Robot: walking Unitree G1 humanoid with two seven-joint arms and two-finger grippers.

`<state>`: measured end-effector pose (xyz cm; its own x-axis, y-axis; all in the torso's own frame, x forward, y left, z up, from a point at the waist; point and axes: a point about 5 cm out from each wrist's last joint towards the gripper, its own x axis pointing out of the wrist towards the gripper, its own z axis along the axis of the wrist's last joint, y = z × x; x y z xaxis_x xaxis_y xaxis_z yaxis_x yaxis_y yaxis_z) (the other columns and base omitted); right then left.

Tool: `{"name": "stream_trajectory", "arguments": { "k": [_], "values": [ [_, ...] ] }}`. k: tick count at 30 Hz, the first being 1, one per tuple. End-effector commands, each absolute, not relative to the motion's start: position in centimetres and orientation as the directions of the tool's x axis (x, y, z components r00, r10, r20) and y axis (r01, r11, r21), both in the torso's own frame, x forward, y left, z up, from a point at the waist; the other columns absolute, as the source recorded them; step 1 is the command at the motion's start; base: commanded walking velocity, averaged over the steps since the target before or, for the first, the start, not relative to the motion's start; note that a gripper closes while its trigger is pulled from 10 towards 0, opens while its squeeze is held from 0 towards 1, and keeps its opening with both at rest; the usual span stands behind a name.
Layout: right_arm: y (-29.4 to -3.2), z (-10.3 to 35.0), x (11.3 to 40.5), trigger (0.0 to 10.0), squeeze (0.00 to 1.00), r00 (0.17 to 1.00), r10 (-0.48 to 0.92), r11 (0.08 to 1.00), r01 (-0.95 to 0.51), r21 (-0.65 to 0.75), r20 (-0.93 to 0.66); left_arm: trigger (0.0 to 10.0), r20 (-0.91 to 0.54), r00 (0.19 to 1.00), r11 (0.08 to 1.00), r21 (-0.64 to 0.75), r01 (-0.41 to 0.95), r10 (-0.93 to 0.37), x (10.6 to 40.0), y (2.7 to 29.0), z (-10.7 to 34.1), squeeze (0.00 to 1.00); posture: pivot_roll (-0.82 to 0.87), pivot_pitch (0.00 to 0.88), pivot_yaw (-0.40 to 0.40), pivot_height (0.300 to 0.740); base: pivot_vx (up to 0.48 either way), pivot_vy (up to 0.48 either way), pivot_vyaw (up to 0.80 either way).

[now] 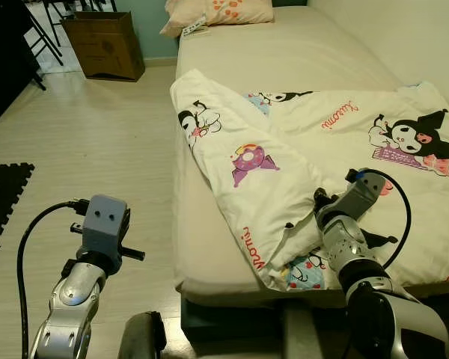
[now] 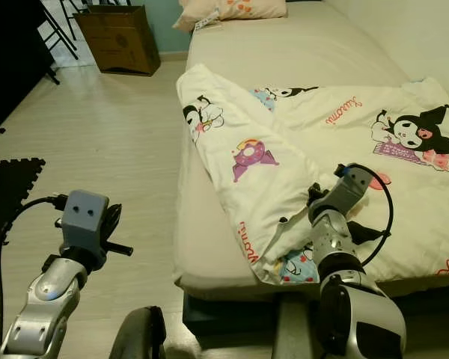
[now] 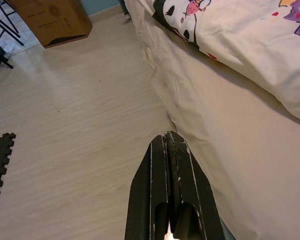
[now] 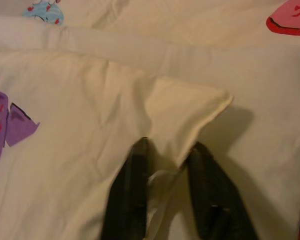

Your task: Clean up the room

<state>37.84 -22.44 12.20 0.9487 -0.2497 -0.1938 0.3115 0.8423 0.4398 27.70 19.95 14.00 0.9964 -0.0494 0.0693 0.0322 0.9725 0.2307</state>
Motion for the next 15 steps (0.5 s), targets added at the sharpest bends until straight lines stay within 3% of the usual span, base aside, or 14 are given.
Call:
{"name": "stream_trajectory", "arguments": {
  "k": [1, 15],
  "values": [
    [-22.6, 12.4, 37.9, 0.0, 0.00, 0.949, -0.256, 0.821, 0.313, 0.477, -0.182, 10.0, 0.047, 0.998, 0.967, 0.253, 0.020, -0.033, 27.5, 20.5, 13.7, 0.00, 0.04, 0.217, 0.046, 0.531, 0.000, 0.000, 0.00],
    [-24.5, 14.7, 38.2, 0.0, 0.00, 0.946, -0.312, 0.786, 0.307, 0.537, -0.084, 10.0, 0.042, 0.999, 0.967, 0.255, 0.016, -0.028, 27.5, 20.5, 13.5, 0.00, 0.03, 0.218, 0.046, 0.531, 0.000, 0.000, 0.00]
  ]
}}
